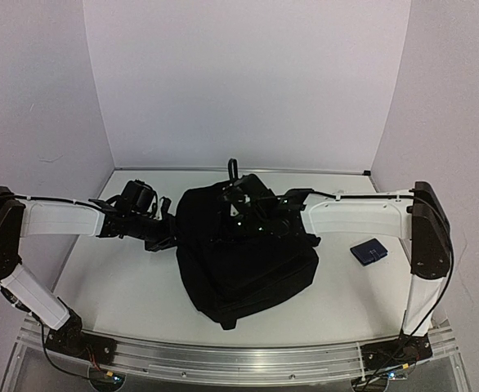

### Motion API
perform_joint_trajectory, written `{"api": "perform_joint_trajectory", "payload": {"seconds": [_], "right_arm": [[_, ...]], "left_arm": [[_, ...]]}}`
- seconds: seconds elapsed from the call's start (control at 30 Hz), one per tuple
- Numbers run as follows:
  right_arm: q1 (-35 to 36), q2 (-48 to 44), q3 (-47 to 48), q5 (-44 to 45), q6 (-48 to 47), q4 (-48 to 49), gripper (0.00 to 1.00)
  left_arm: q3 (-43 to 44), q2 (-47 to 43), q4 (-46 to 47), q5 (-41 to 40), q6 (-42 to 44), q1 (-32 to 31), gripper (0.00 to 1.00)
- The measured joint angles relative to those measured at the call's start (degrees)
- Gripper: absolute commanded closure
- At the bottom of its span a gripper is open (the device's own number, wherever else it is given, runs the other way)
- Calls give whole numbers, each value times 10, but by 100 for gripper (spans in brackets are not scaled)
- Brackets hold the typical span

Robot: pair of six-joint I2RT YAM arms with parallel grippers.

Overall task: Pack the student bag
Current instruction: Unzip the student bag at the center of the board.

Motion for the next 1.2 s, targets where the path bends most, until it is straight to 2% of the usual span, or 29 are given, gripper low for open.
{"api": "perform_joint_trajectory", "payload": {"seconds": [0.33,0.8,1.1,1.13,1.2], "right_arm": [[-1,-44,-57,57,4,16,100],[-33,-79,-118,46,6,50,100],[-65,-148,-175,21,6,72,100],[-69,-153,-179,23,6,72,100],[-82,-162,-187,37,6,65,100]], "left_arm": [[0,-1,-6,-13,0,0,100],[3,-5,-4,-9,19,-1,100],[18,-13,-9,-9,31,-8,100],[19,-14,-11,-11,34,-8,99],[19,-14,-26,-20,45,-7,86]]}}
